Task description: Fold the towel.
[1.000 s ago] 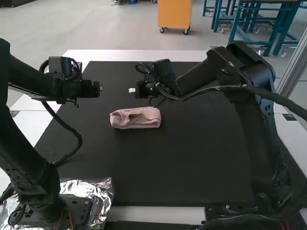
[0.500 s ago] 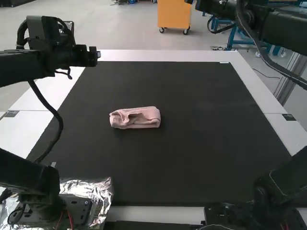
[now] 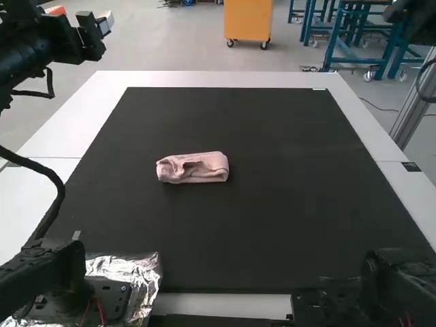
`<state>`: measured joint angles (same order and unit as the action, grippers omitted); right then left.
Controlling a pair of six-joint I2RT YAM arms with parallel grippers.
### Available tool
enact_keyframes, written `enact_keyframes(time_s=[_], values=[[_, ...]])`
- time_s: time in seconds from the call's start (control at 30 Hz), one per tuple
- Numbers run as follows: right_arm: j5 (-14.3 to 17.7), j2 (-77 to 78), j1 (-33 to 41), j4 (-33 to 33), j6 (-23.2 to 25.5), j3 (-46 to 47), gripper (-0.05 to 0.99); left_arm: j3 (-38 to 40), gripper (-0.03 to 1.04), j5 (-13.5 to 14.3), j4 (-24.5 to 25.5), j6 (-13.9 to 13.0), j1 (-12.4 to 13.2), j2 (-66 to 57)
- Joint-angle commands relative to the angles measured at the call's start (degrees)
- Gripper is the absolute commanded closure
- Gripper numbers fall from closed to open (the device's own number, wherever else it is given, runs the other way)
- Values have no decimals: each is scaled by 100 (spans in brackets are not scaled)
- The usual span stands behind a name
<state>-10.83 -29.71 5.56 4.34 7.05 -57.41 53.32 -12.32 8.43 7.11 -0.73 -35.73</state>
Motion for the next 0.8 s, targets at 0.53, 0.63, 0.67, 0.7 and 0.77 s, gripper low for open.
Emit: enact_keyframes(time_s=[0.53,0.63,0.67,0.7,0.77], values=[[1821,2963,-820,217,-916,1671,2,-1192,4,379,537,44,56,3573],[960,2971,-846,-302,-1109,2295,2,-1755,4,291,195,-43,12,3573],[1030,2971,-846,-557,-1144,2524,2,-2001,4,291,10,-140,12,3573],[1048,2971,-846,-803,-1118,2761,2,-2238,4,291,-183,-369,3,3573],[1057,2963,-846,-1339,-1004,3218,2,-2739,4,291,-720,-544,29,3573]])
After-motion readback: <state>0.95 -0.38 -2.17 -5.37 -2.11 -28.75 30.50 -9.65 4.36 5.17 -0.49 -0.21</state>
